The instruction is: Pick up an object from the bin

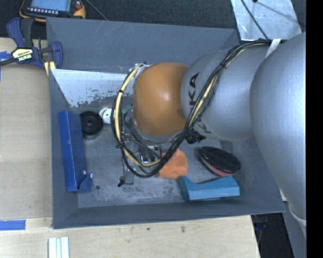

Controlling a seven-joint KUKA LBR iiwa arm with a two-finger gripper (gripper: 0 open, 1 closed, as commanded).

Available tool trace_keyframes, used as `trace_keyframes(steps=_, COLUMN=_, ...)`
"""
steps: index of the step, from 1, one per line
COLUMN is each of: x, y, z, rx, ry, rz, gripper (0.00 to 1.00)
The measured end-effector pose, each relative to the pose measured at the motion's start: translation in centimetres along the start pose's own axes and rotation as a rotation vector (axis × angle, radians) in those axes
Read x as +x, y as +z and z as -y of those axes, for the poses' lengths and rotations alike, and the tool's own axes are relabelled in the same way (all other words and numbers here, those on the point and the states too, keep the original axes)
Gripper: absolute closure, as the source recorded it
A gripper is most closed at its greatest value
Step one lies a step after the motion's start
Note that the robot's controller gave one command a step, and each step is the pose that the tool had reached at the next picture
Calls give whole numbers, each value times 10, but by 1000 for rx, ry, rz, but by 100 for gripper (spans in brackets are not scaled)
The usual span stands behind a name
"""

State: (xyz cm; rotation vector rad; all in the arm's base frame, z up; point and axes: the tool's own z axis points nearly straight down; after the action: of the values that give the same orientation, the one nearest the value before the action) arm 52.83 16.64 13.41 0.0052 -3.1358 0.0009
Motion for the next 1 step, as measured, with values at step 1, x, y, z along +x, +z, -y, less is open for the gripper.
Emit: trace_keyframes(steps=1, x=-2, y=-5, z=1, rx=-1, ry=3, rz=8, gripper=0)
